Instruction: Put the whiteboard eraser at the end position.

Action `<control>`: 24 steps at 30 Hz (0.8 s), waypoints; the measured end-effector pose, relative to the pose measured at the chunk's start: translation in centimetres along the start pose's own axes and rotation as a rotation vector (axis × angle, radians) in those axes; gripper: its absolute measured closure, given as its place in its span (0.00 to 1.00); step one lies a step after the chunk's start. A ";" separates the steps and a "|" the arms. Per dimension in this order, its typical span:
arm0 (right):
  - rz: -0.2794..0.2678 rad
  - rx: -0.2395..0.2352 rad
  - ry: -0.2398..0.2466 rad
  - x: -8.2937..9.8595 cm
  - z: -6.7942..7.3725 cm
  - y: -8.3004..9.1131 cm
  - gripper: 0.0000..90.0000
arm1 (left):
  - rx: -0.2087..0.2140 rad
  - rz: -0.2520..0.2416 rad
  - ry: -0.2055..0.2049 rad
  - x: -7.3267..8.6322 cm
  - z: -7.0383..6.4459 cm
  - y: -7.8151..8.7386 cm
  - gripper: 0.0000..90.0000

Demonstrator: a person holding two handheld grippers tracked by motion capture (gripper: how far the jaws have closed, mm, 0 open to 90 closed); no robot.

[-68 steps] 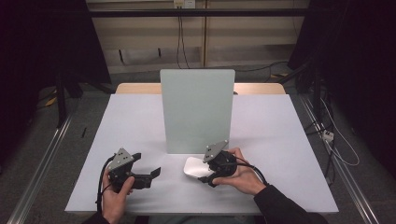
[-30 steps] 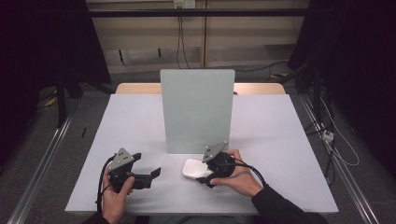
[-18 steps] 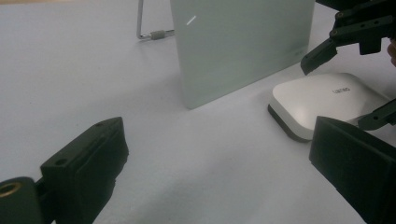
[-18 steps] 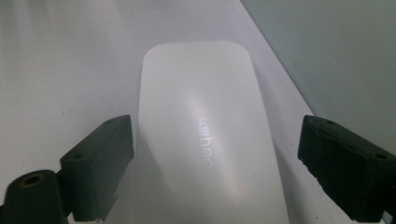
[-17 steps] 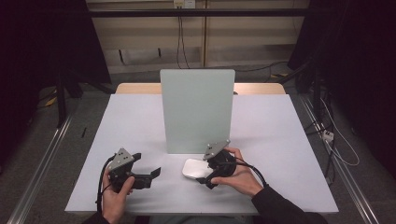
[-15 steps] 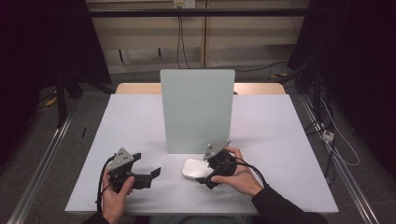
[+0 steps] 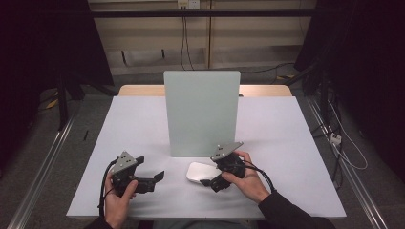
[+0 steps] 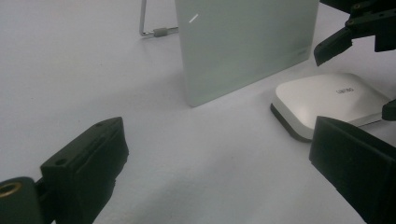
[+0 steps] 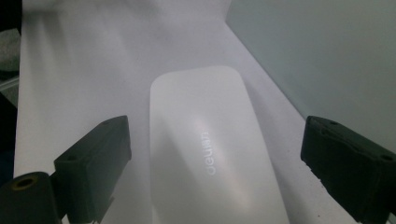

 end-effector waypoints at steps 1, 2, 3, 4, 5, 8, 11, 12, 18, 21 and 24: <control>-0.011 0.005 -0.005 -0.1 -0.1 0.1 0.09 | 0.000 -0.001 0.001 0.0 0.0 0.0 0.05; -0.024 0.008 -0.016 -0.1 -0.2 0.3 0.09 | 0.002 0.001 -0.004 0.0 0.0 0.0 0.05; -0.036 0.009 -0.027 -0.2 -0.3 0.4 0.09 | 0.002 0.003 -0.008 0.0 -0.1 0.0 0.05; -0.042 0.012 -0.029 -0.2 -0.4 0.6 0.09 | 0.005 0.001 -0.004 0.0 -0.2 -0.1 0.05; -0.048 0.021 -0.035 -0.2 -0.5 0.8 0.09 | 0.006 0.005 -0.008 0.0 -0.2 -0.1 0.05; -0.079 0.037 -0.069 -0.3 -0.9 1.2 0.08 | 0.005 0.009 -0.009 0.0 -0.2 -0.2 0.05; -0.106 0.065 -0.094 -0.2 -1.2 1.6 0.08 | 0.005 0.008 -0.013 0.1 -0.2 -0.2 0.05; -0.109 0.077 -0.099 -0.1 -1.3 1.8 0.07 | 0.003 0.010 -0.013 0.1 -0.1 -0.1 0.05; -0.131 0.163 -0.110 0.4 -1.6 2.4 0.07 | 0.000 -0.004 -0.008 0.0 0.0 0.2 0.05; -0.150 0.201 -0.114 0.6 -1.6 2.7 0.07 | 0.002 -0.001 -0.010 0.0 -0.1 0.1 0.05; -0.170 0.244 -0.122 0.8 -1.7 3.1 0.08 | 0.002 -0.003 -0.005 0.0 -0.1 0.1 0.05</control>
Point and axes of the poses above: each handheld gripper's, and its own axes: y roughly backward along the jaws, x roughly out of its underside, z roughly to its left, the point moved 4 cm from there along -y, roughly forward along the jaws, and after that the axes turned 1 degree about -y, right-handed, at the moved point
